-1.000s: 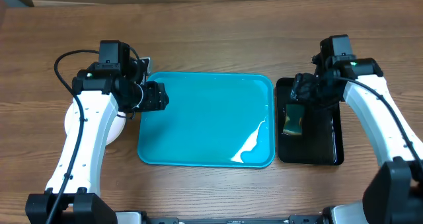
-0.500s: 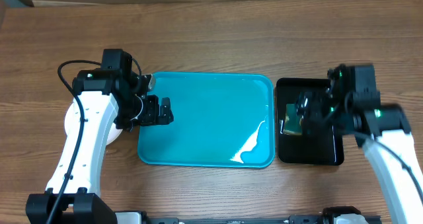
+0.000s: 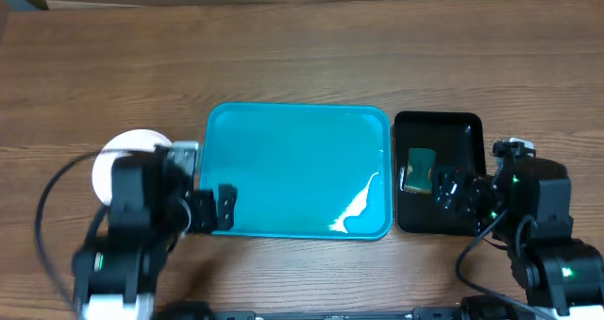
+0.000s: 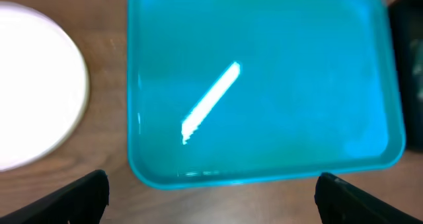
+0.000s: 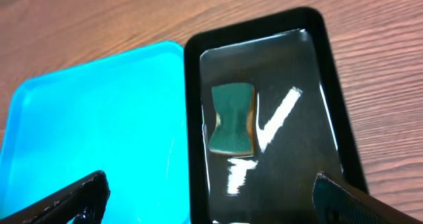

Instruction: Clean dirty plates on tray and stack at the side

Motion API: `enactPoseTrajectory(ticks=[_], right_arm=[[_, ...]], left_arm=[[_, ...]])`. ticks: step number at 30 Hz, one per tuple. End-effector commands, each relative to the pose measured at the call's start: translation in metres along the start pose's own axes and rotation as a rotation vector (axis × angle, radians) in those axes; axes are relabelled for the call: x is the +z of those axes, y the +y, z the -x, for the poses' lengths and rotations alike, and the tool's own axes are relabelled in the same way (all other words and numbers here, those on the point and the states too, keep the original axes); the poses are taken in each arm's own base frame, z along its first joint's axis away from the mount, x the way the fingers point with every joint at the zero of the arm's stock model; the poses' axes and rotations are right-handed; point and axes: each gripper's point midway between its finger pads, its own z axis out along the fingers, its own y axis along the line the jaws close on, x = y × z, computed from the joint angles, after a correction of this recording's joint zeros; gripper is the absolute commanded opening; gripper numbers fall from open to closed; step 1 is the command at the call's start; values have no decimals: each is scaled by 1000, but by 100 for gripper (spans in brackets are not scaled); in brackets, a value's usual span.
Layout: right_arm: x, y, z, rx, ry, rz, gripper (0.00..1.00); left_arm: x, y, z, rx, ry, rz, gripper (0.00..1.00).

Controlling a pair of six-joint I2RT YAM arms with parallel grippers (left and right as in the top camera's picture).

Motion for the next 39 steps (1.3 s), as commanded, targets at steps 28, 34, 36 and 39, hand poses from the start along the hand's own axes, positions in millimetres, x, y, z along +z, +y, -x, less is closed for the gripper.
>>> enactPoseTrajectory(ticks=[28, 34, 36, 39], right_arm=[[21, -9, -10, 10, 87, -50, 100], [10, -6, -6, 4, 39, -32, 100], [0, -4, -3, 0, -1, -18, 100], [-17, -3, 7, -15, -96, -8, 100]], left_arm=[[-34, -4, -2, 30, -186, 9, 100], [-34, -4, -2, 30, -186, 9, 100], [-34, -4, -2, 30, -186, 9, 100], [-34, -4, -2, 30, -186, 9, 100]])
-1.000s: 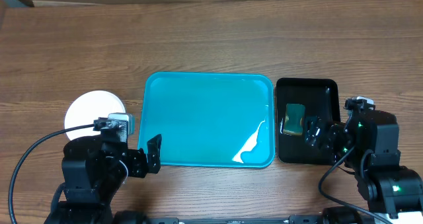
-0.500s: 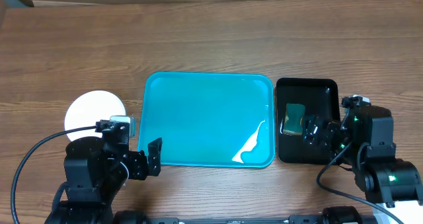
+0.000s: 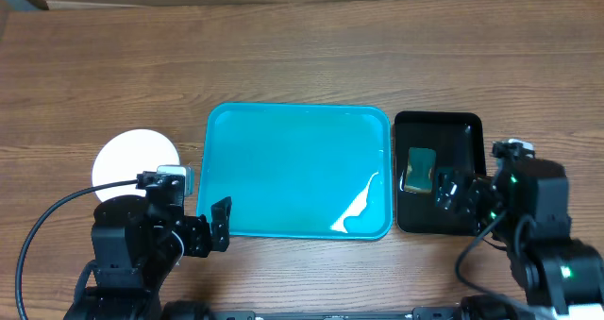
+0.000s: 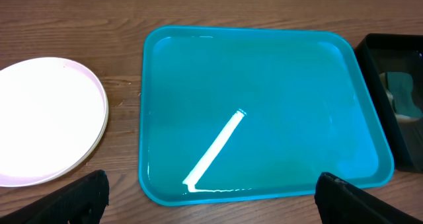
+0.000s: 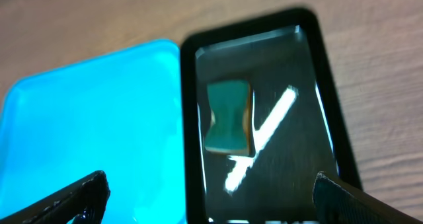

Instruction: Clean dirty plates on tray and stack at the side

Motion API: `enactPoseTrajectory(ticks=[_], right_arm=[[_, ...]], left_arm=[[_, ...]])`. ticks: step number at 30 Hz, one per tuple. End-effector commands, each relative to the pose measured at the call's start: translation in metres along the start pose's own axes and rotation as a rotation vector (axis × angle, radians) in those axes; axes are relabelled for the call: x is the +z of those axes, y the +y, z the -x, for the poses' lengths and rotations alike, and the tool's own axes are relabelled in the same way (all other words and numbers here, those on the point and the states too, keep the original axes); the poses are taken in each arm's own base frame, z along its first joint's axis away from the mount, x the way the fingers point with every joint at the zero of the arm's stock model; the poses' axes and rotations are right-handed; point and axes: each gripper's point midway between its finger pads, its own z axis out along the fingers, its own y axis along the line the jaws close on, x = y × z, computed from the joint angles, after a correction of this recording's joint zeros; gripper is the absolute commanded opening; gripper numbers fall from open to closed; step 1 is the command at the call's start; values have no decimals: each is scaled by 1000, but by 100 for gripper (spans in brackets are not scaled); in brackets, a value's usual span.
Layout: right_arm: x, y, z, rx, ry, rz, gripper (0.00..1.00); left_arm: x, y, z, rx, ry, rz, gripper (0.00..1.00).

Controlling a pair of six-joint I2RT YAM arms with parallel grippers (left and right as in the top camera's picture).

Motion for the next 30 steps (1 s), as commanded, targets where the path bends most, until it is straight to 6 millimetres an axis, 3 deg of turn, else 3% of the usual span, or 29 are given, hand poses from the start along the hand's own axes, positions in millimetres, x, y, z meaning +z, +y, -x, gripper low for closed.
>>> enactPoseTrajectory(ticks=[1, 8, 14, 21, 30], right_arm=[[-21, 0, 11, -15, -121, 9, 100], [-61, 4, 32, -69, -340, 32, 100], [-74, 13, 48, -145, -563, 104, 100], [-56, 16, 41, -174, -802, 225, 100], [-17, 6, 26, -186, -896, 255, 100]], left_arm=[[2, 1, -3, -4, 9, 5, 100], [2, 1, -3, -4, 9, 5, 100], [2, 1, -3, -4, 9, 5, 100], [2, 1, -3, -4, 9, 5, 100], [2, 1, -3, -4, 9, 5, 100]])
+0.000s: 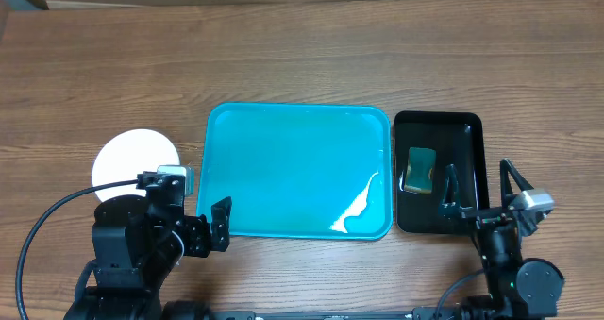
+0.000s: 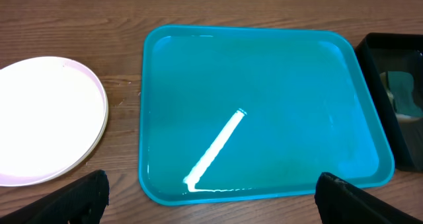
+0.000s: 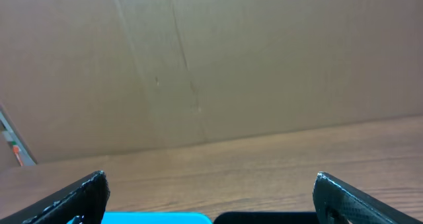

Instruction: Clean dirty plates on tray and stack at the side

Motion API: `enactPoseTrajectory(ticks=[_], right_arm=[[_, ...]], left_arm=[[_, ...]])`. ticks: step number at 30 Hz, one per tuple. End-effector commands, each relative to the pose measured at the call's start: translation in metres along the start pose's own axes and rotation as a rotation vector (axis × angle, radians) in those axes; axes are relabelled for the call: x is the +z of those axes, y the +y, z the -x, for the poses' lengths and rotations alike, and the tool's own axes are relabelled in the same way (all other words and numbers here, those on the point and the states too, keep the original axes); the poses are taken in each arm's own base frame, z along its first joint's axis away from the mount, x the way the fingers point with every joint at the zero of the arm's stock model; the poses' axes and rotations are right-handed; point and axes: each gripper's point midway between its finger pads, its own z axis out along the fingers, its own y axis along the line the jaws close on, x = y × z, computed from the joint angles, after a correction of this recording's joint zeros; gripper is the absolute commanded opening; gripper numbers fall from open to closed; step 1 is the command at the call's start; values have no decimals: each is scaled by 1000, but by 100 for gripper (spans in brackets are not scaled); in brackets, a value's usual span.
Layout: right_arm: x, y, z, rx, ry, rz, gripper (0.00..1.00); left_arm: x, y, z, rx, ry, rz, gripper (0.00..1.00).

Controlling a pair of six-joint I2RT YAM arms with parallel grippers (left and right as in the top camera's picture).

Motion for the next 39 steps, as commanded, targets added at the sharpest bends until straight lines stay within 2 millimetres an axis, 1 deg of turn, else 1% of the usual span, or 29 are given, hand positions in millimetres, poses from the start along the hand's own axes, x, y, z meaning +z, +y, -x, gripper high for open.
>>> enactPoseTrajectory(ticks=[1, 4, 7, 39], right_arm=[[2, -5, -15, -10, 0, -7, 100], [4, -14, -41, -4, 52, -30, 100], [2, -20, -64, -3, 139, -56, 100], [2, -20, -62, -17, 134, -51, 100]], left_arm=[[2, 1, -2, -3, 6, 5, 100], [2, 1, -2, -3, 6, 5, 100], [2, 1, -2, -3, 6, 5, 100], [2, 1, -2, -3, 6, 5, 100]])
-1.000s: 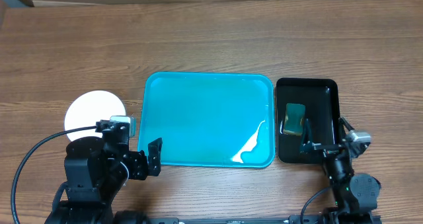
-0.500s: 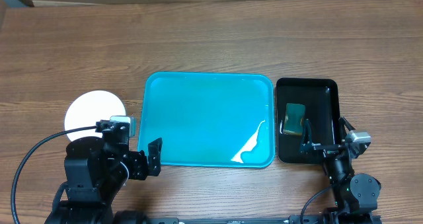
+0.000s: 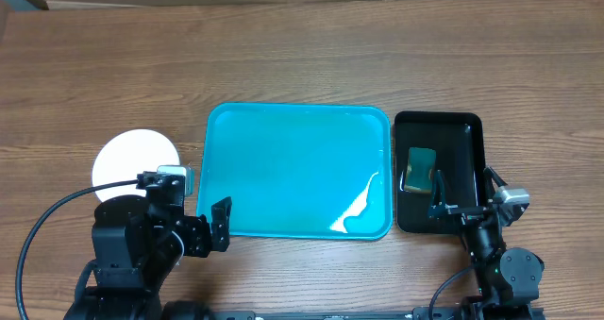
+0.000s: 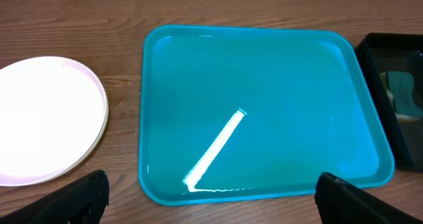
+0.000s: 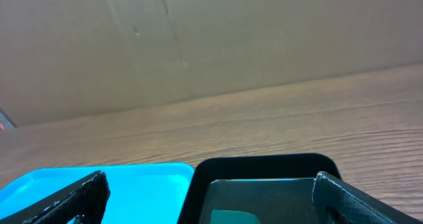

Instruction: Clean dirty plates on tray and stack at the side

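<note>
The teal tray lies mid-table with nothing on it but a glare streak, and it fills the left wrist view. White plates sit stacked on the wood to its left, seen again at the left edge. My left gripper hangs open off the tray's front left corner, its fingertips wide apart. My right gripper stands open at the front of the black tray, holding nothing.
A black tray right of the teal one holds a green sponge; its far rim shows in the right wrist view. A cardboard wall stands behind the table.
My right arm has sunk a little at the front edge. Its view has tipped down from the cardboard wall to the black tray's rim and the sponge's edge. The left arm has not moved.
At first my left gripper was open over the teal tray's left edge and my right gripper open above the sponge. Then the left arm stood back at the front left. Later the right arm stood back at the front edge, facing the wall, and now sits lower.
</note>
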Motion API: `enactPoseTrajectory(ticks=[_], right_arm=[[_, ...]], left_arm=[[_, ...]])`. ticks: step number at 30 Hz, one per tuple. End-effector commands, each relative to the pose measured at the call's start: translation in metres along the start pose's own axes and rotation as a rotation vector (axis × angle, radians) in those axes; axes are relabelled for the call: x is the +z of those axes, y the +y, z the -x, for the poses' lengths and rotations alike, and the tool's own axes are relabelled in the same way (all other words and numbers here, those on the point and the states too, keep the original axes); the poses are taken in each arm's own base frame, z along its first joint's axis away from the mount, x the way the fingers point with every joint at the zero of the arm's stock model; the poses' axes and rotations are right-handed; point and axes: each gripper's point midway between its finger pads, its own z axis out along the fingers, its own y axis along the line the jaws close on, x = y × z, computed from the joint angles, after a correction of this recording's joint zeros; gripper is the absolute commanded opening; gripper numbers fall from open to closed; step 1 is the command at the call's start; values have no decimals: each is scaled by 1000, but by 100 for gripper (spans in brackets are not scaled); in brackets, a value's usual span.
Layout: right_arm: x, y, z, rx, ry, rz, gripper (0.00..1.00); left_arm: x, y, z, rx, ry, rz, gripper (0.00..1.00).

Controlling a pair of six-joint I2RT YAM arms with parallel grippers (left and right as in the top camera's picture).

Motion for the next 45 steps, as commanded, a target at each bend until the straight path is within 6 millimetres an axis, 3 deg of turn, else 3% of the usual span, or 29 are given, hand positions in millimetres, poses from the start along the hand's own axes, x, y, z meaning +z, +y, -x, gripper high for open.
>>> enactPoseTrajectory(ticks=[1, 11, 16, 29, 41, 45], right_arm=[[0, -2, 0, -8, -10, -7, 100], [0, -2, 0, -8, -10, -7, 100], [0, -2, 0, -8, -10, -7, 100], [0, -2, 0, -8, -10, -7, 100], [0, -2, 0, -8, -10, -7, 100], [0, -2, 0, -8, -10, -7, 100]], left_arm=[[2, 1, -2, -4, 6, 5, 100], [0, 1, -3, -1, 4, 6, 100], [-2, 13, -1, 24, -65, 75, 100], [53, 24, -29, -33, -396, 37, 100], [54, 22, 7, 57, -811, 1, 100], [66, 20, -4, 78, -760, -7, 100]])
